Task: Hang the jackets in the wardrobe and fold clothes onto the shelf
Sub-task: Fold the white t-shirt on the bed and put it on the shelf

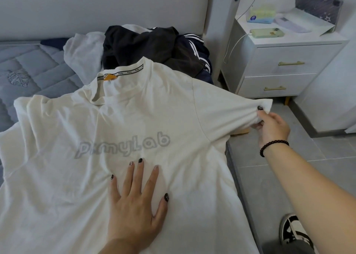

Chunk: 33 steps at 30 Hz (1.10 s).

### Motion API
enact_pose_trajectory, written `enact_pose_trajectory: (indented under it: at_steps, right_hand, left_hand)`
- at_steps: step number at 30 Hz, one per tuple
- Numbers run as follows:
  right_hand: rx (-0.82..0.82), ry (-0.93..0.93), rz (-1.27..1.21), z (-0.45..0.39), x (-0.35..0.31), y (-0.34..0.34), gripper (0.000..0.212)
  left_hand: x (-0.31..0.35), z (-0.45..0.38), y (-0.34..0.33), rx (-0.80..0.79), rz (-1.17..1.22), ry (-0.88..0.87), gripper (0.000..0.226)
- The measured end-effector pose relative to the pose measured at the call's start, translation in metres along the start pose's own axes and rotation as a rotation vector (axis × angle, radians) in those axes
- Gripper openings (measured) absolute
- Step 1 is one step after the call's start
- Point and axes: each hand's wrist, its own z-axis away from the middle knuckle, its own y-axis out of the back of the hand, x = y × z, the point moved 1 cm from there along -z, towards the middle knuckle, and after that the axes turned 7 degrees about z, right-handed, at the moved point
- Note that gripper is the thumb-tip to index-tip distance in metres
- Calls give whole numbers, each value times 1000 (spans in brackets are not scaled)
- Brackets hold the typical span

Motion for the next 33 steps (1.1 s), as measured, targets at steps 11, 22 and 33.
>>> enact_pose_trajectory:
  at_steps: [11,22,33]
  right_hand:
    - [-287,-442,120,28,46,-9,15]
    - [6,-409,241,15,49,-2,18]
    - [-55,-69,235,0,28,4,23]
  left_hand:
    - [-2,0,-3,5,-19,-3,70]
    - [0,0,0,-4,-26,8,70]
    - [-1,0,-1,4,0,-5,69]
